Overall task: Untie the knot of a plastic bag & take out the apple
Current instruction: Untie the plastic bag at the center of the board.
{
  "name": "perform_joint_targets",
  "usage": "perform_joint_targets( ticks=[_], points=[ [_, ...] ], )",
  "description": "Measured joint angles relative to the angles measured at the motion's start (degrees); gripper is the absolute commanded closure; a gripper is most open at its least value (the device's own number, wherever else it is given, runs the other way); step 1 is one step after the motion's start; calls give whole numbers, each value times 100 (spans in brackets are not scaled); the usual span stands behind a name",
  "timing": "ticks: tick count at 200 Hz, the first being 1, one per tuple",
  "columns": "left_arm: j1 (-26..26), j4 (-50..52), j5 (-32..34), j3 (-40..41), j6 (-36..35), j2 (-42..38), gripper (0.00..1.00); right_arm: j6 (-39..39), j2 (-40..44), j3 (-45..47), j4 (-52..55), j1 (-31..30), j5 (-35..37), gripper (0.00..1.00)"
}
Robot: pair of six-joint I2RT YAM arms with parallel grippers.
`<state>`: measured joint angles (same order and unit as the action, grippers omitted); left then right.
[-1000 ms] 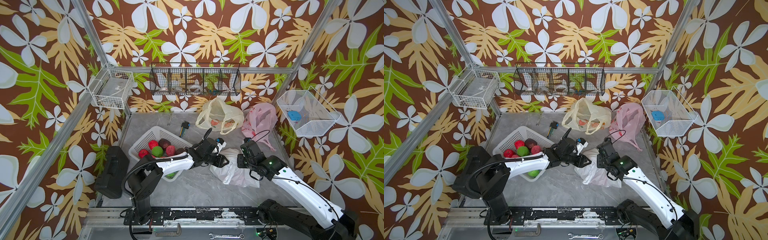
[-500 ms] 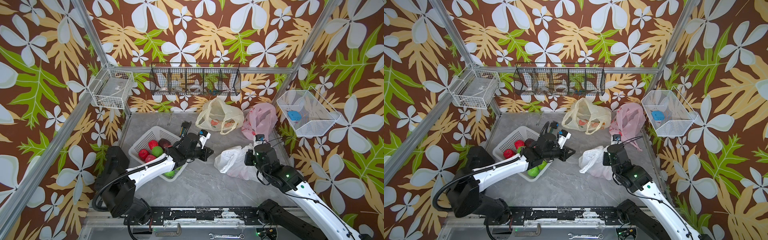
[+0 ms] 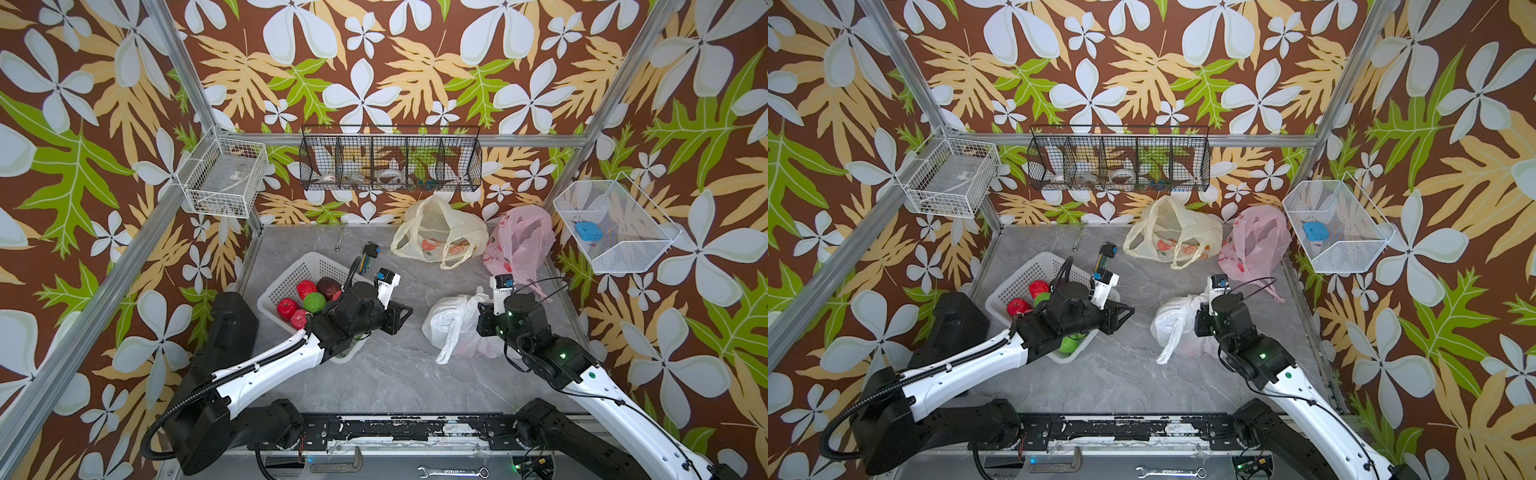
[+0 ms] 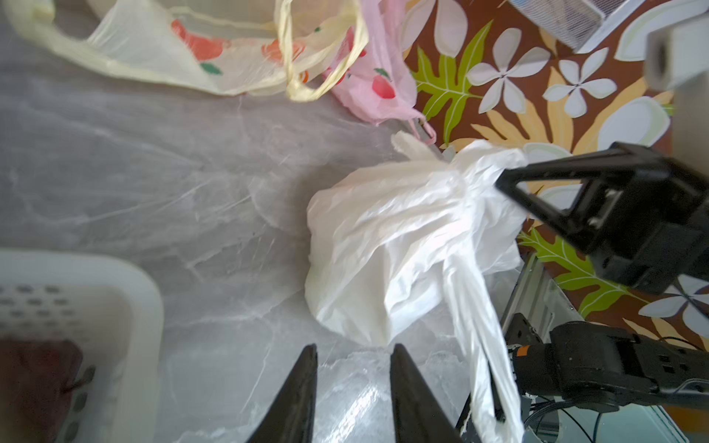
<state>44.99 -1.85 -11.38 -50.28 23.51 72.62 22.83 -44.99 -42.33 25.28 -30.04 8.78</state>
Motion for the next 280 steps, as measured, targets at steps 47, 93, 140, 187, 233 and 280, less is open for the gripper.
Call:
perform_joint_targets(
  ticks=[47, 93, 140, 187, 233, 280],
  points=[
    [535, 118, -400, -1681, -420, 1502, 53, -57, 168, 11, 72, 2, -177, 100],
    [828, 518, -599, -2557, -570, 2627, 46, -57, 286, 87, 173, 0, -164, 100],
    [841, 809, -697, -2645, -557, 2962, 81, -74, 140, 125, 175, -2, -160, 100],
    [828, 911, -800, -2562, -678, 2653, 100, -63, 212, 76, 136, -2, -24, 100],
    [105, 826, -855, -1674, -804, 1574, 100, -33, 492, -332, 424, -2, 601, 100],
    [-337, 647, -861, -577, -833, 837, 100, 122, 214, 79, 498, -2, 811, 81]
  ],
)
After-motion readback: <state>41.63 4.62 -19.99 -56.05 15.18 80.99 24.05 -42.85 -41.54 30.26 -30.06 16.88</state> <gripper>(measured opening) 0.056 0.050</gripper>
